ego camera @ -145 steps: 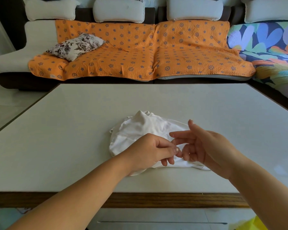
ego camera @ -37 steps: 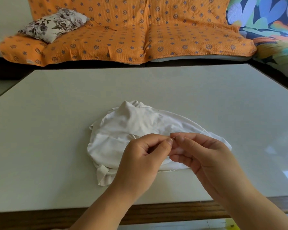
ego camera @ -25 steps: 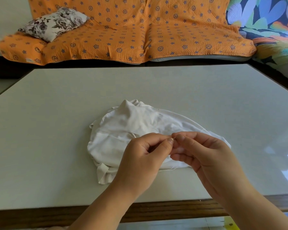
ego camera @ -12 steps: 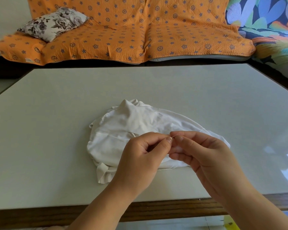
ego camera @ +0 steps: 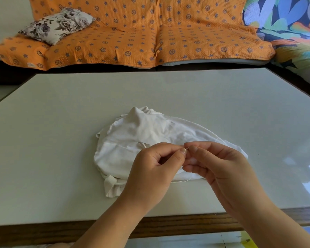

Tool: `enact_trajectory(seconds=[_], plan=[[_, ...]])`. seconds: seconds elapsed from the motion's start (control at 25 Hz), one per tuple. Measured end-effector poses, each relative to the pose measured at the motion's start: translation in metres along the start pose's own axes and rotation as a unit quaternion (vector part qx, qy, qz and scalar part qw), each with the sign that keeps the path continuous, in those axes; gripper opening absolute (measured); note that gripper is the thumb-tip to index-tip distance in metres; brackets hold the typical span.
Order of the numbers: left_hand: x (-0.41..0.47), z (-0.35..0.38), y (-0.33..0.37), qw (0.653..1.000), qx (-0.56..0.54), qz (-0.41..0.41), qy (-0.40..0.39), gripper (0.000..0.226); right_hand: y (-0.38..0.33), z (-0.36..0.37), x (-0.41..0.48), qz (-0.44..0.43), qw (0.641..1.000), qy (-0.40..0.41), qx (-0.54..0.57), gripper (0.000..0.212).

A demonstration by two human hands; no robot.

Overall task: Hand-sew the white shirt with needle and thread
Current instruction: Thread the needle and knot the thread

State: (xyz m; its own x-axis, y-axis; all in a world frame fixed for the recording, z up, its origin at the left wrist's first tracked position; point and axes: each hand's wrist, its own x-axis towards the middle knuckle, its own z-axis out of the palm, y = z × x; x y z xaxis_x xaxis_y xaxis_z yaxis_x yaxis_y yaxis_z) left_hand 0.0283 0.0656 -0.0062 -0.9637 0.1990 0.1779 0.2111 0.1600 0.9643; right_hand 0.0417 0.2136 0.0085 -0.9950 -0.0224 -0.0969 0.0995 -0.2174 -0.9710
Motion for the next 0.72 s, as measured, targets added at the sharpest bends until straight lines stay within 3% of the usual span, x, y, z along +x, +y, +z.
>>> enact_trajectory(seconds=[0.4, 0.56, 0.72], plan=[[0.0011, 0.0007, -0.0088, 1.0, 0.001, -0.001, 0.002, 0.022, 0.0002, 0.0005, -0.0013, -0.009, 1.0, 0.019, -0.015, 0.012], [0.0012, -0.0001, -0.007, 1.0, 0.001, 0.007, 0.002, 0.022, 0.0017, 0.0001, -0.0003, -0.013, 0.999, 0.032, -0.03, 0.023], [0.0011, 0.0001, -0.0047, 1.0, -0.011, 0.01, 0.005, 0.022, 0.0018, -0.0006, 0.0003, -0.015, 0.999, 0.036, -0.017, 0.021]])
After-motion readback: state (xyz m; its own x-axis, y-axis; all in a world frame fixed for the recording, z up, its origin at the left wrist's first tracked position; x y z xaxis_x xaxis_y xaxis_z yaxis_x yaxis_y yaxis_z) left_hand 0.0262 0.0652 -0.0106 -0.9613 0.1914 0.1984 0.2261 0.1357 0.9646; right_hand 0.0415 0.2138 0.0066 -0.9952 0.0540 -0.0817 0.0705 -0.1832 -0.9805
